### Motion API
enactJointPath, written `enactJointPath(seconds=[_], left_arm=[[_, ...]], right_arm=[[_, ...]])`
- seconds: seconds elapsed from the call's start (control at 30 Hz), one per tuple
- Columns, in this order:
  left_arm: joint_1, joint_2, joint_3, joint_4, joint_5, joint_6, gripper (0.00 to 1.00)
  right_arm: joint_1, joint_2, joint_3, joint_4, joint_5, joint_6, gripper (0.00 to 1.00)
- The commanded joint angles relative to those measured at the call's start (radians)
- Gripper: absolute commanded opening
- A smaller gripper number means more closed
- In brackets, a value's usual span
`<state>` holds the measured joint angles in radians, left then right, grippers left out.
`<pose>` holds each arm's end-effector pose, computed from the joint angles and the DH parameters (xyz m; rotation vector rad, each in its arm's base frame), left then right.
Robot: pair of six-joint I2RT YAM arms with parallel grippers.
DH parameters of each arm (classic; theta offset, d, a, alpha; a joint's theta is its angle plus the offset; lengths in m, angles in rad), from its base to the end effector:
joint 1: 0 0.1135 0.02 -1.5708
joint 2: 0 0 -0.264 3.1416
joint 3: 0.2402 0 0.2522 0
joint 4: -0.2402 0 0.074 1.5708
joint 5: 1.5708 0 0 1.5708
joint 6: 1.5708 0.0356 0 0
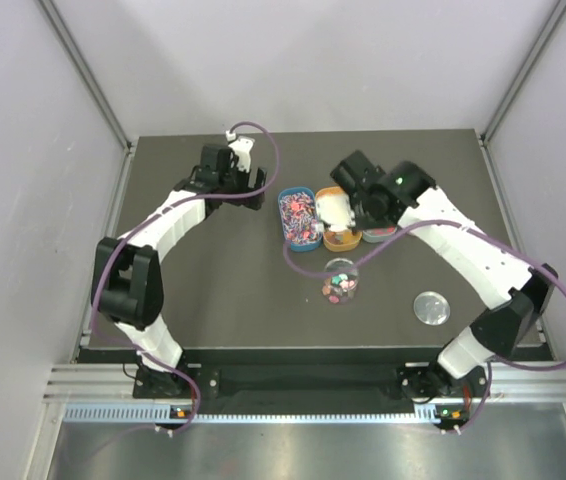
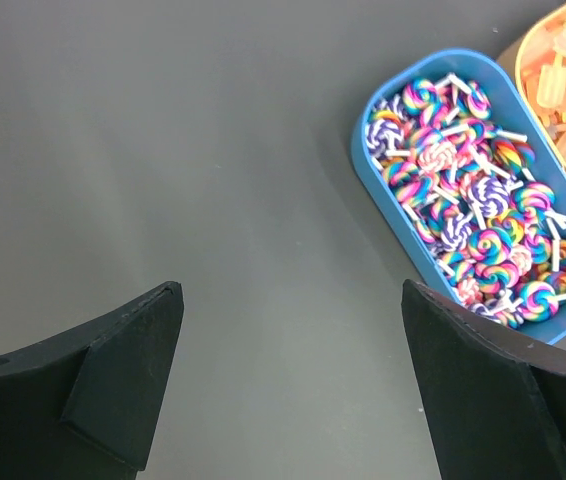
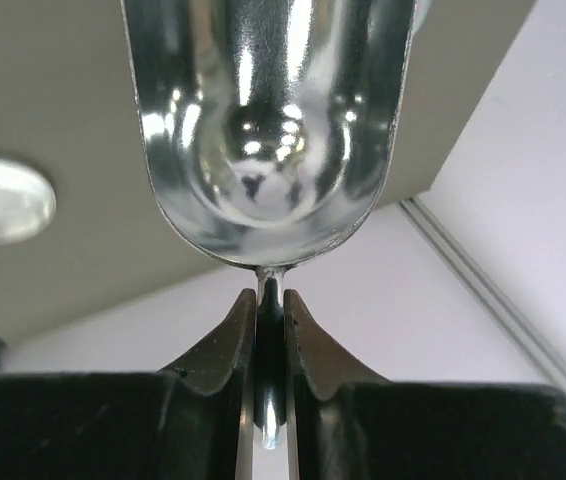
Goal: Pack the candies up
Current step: Place the fake candies in the packing bottle.
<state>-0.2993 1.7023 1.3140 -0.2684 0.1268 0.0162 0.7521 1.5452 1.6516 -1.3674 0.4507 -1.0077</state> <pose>0.3719 -0.1195 0.2713 0.4203 2.1978 -0.2957 0.2171 0.1819 0.3621 -2.1034 1.8698 -0.6955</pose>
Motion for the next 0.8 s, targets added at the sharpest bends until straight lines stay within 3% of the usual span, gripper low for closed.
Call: enactJointPath(seconds=[0.0,0.17,0.3,0.43,0.77], left_arm=[[0.003,0.058,0.039,0.029,0.048,-0.047,0.94],[0.003,0.151,0.137,-0.017,0.076,-0.071,0.92],[-0.009,0.209,0.162,-0.008,0.088,-0.096,0.92],[-0.03,0.237,0.185,-0.009,0.059,-0.081,0.92],[-0.049,0.306,0.247,-0.017,0.023,-0.075,0.93]], right_arm=[[-0.045,0.065,0.166,-0.108,-0.133,0.159,0.0],[-0.158,0.182,0.296,-0.11,-0.32,0.368,0.0],[-0.226,0.243,0.289,-0.114,-0.478,0.516,0.0],[-0.264,0.288,0.283,-0.117,-0.532,0.583,0.0],[-0.293,0.309,0.08,-0.122,-0.63,0.663,0.0]])
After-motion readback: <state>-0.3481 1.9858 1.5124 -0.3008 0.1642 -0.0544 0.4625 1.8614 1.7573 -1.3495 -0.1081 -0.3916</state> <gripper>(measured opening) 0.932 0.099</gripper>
